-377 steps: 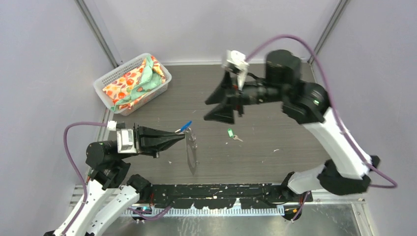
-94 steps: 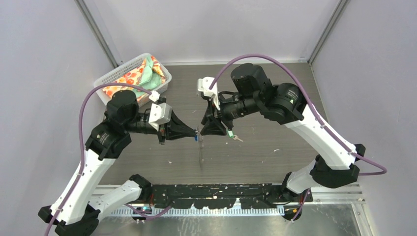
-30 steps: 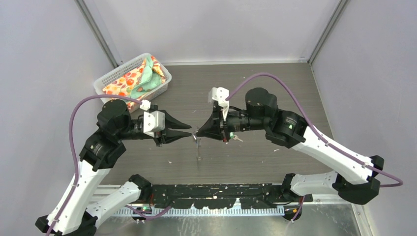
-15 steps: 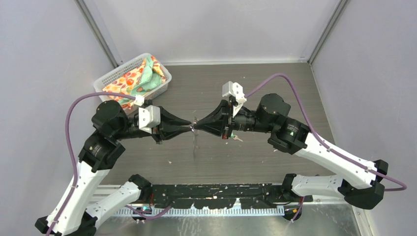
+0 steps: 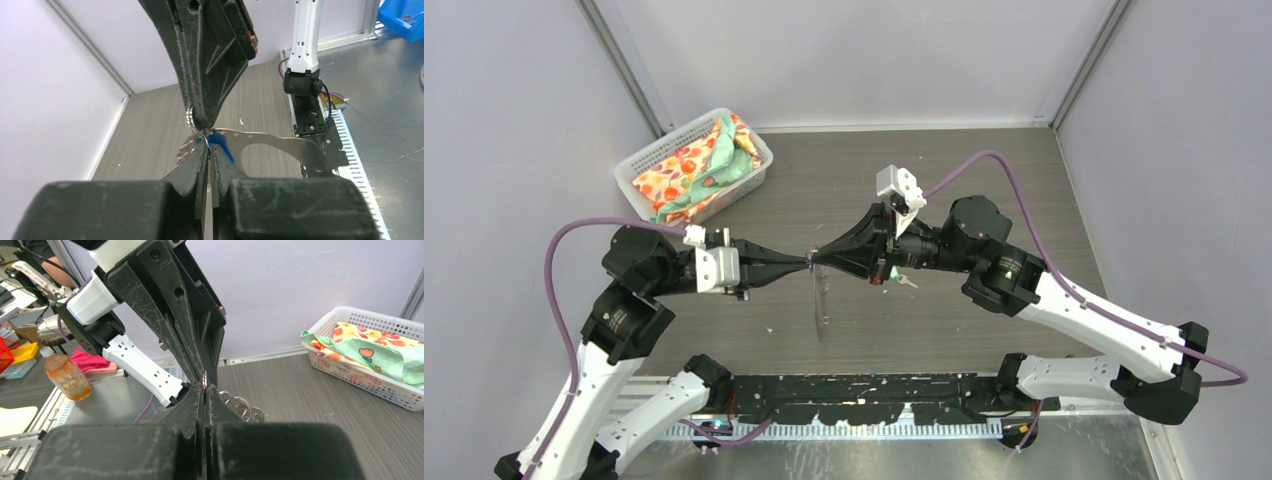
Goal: Put the keys on the keyring
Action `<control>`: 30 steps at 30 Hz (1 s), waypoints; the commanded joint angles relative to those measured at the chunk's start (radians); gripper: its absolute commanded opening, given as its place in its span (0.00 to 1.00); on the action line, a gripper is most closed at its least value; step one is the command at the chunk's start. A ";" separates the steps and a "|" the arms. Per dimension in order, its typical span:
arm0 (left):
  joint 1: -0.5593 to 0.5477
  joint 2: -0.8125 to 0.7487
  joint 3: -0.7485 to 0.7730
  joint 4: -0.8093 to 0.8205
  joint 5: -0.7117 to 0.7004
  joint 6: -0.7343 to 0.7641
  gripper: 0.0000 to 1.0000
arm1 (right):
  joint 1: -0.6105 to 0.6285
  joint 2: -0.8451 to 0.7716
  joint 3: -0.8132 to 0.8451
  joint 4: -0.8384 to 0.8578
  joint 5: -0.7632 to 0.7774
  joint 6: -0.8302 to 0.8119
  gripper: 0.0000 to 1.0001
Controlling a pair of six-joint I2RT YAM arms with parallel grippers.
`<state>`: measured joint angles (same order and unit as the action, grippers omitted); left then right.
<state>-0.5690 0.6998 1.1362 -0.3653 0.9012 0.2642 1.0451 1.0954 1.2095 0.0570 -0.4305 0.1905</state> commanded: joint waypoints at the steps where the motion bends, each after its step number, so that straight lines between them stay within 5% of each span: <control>1: -0.003 0.000 -0.005 0.018 0.110 0.036 0.07 | -0.002 -0.002 0.001 0.179 0.038 0.036 0.01; 9: -0.003 0.010 0.007 0.049 0.064 -0.059 0.29 | 0.000 -0.005 -0.033 0.227 0.064 0.053 0.01; 15: -0.003 0.004 0.088 -0.076 -0.031 -0.145 0.59 | 0.000 -0.034 -0.031 0.164 0.074 0.004 0.01; 19: -0.002 0.029 0.127 -0.085 -0.079 -0.241 0.55 | 0.001 -0.038 -0.012 0.121 0.040 -0.017 0.01; 26: -0.003 0.076 0.138 -0.085 -0.063 -0.278 0.24 | 0.000 -0.020 0.039 0.049 -0.025 -0.035 0.01; 30: -0.003 0.095 0.143 -0.110 -0.039 -0.267 0.19 | 0.000 -0.014 0.048 0.039 -0.043 -0.036 0.01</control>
<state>-0.5694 0.7776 1.2495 -0.4431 0.8482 0.0235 1.0447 1.0912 1.1915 0.0620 -0.4328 0.1703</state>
